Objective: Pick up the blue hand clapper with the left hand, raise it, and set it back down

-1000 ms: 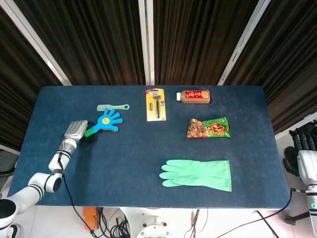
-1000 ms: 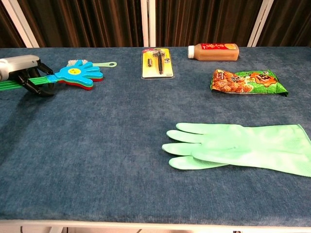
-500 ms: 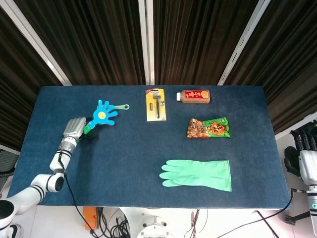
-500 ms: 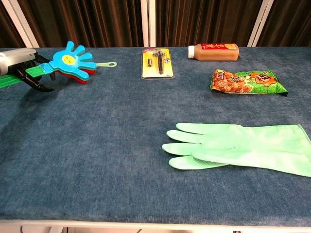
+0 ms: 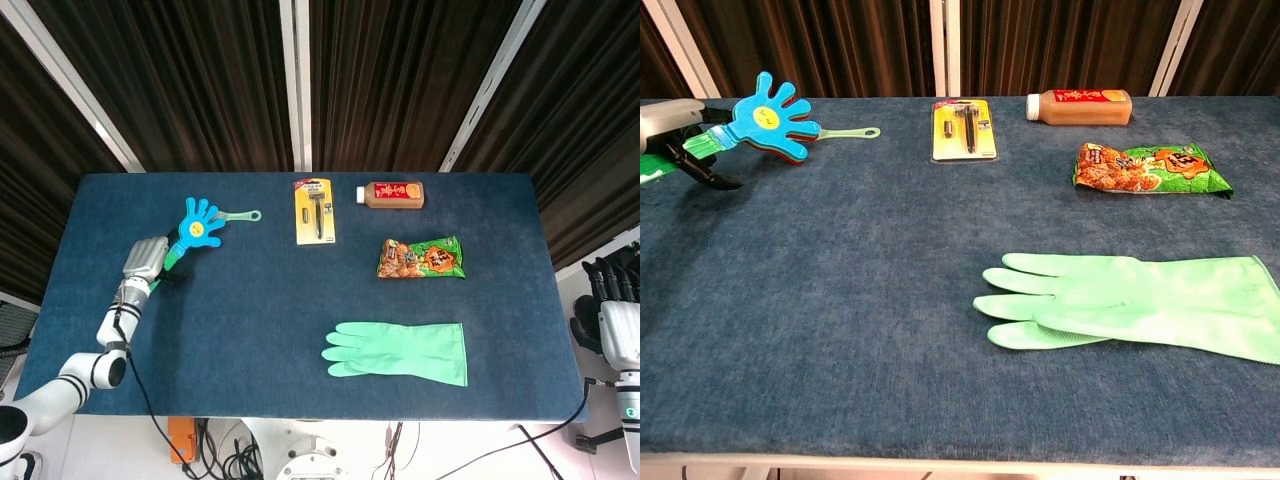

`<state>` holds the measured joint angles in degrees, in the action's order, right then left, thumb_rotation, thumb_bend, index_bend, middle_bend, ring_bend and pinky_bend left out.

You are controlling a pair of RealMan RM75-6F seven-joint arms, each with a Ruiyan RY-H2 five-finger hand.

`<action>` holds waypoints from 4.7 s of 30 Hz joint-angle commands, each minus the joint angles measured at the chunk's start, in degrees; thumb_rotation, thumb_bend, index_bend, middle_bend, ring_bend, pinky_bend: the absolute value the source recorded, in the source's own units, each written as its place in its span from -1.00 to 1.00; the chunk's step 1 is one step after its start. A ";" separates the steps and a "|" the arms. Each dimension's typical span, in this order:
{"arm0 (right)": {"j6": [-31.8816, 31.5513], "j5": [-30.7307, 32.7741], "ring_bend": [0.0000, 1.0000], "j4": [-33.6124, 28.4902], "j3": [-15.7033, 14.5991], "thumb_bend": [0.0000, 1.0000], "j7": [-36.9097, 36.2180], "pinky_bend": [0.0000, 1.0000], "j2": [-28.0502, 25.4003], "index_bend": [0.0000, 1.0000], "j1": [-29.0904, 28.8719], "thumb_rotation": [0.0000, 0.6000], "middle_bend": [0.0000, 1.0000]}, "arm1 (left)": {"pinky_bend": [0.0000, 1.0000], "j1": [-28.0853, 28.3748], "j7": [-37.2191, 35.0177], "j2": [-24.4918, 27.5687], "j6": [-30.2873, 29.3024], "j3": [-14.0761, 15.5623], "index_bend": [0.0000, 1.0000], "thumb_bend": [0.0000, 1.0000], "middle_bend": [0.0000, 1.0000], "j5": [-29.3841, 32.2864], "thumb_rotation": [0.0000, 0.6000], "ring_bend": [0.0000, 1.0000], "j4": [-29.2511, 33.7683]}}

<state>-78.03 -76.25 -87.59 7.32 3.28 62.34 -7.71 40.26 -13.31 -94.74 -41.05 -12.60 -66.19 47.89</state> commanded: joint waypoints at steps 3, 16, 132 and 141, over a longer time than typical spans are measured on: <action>0.46 0.34 -1.00 -0.38 -0.10 -0.44 0.41 -1.00 -0.22 -1.00 -0.09 1.00 -1.00 | 1.00 -0.20 1.39 -0.31 -0.61 -0.53 0.28 -0.59 1.00 0.88 1.00 1.00 -0.24; 0.13 0.38 -1.00 -0.89 0.04 -0.43 0.61 -1.00 -0.59 -1.00 -0.06 1.00 -1.00 | 1.00 -0.29 1.02 0.36 -0.07 -0.61 1.00 -0.60 1.00 0.54 1.00 1.00 0.87; 3.44 3.37 -1.00 -2.53 -0.93 -0.41 2.37 -1.00 -0.75 -1.00 -0.50 1.00 -0.94 | 1.00 5.69 2.28 23.38 13.06 9.22 1.00 0.61 1.00 -18.58 1.00 1.00 27.08; 3.43 3.03 -1.00 -2.24 -1.03 -0.41 1.97 -1.00 -0.54 -1.00 -0.53 1.00 -0.94 | 1.00 3.93 -1.68 24.31 10.09 5.53 1.00 0.61 1.00 -9.00 1.00 1.00 32.40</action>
<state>-74.60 -73.23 -89.83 6.28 5.25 61.80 -8.24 45.42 -10.10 -70.53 -28.12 -4.94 -76.99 78.08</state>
